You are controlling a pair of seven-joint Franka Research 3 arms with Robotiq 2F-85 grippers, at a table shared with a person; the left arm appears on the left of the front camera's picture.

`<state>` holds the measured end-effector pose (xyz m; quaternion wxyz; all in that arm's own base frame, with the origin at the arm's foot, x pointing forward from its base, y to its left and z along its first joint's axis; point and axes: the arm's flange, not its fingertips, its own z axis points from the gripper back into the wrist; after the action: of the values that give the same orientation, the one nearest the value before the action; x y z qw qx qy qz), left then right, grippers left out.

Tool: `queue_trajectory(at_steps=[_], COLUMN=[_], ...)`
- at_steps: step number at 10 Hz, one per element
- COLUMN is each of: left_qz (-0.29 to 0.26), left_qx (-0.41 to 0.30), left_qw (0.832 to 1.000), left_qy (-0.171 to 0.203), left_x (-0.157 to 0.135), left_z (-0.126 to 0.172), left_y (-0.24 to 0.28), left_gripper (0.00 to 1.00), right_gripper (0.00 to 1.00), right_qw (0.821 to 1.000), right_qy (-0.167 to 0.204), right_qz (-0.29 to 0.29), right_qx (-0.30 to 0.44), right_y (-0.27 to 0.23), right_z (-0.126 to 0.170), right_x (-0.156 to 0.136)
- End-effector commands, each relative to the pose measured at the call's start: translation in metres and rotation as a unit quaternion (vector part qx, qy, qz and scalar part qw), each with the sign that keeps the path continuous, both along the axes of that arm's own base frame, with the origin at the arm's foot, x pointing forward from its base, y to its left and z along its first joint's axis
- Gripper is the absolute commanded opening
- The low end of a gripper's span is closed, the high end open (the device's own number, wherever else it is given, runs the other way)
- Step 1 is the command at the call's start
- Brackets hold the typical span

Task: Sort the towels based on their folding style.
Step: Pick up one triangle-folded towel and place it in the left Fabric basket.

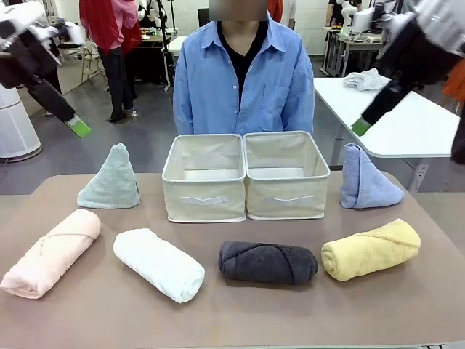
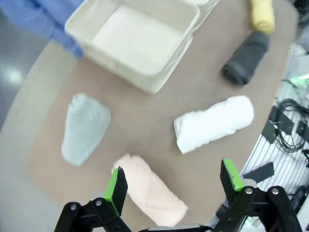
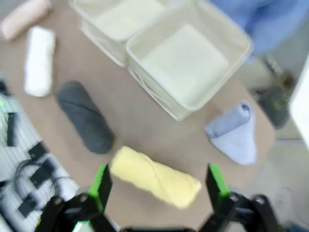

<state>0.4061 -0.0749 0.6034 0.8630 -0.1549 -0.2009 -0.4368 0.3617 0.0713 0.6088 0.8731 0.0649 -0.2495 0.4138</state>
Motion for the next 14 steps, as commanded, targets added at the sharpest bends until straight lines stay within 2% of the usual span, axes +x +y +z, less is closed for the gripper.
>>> queue_trajectory(at_steps=[1, 2, 4, 5, 6, 8, 12, 14], left_qz=[-0.202, -0.231, -0.24, -0.223, -0.21, -0.189, -0.144, -0.106], left_qx=[-0.184, -0.231, -0.331, -0.353, -0.36, -0.353, -0.33, -0.306], left_qw=[0.959, 0.942, 0.91, 0.907, 0.907, 0.916, 0.933, 0.946], left_qy=[0.075, 0.074, 0.073, 0.062, 0.055, 0.032, 0.016, -0.006], left_x=[0.027, 0.033, 0.044, 0.046, 0.042, 0.028, 0.006, -0.005], left_z=[-0.006, -0.009, -0.022, -0.026, -0.027, -0.018, -0.015, -0.01], left_y=[0.049, 0.072, 0.126, 0.15, 0.17, 0.198, 0.226, 0.232], left_gripper=[1.0, 1.0, 1.0, 1.0, 1.0, 1.0, 1.0, 1.0], right_gripper=[1.0, 1.0, 1.0, 1.0, 1.0, 1.0, 1.0, 1.0], right_qw=[0.973, 0.958, 0.911, 0.896, 0.893, 0.902, 0.927, 0.939], right_qy=[0.056, 0.039, -0.015, -0.036, -0.04, -0.053, -0.066, -0.063], right_qz=[0.163, 0.178, 0.224, 0.235, 0.236, 0.228, 0.172, 0.157], right_qx=[0.155, 0.219, 0.346, 0.376, 0.381, 0.362, 0.326, 0.3], right_y=[-0.075, -0.104, -0.161, -0.174, -0.18, -0.183, -0.193, -0.195], right_z=[-0.016, -0.019, -0.024, -0.023, -0.019, -0.013, -0.007, -0.003], right_x=[0.036, 0.044, 0.046, 0.039, 0.03, 0.014, -0.014, -0.032])
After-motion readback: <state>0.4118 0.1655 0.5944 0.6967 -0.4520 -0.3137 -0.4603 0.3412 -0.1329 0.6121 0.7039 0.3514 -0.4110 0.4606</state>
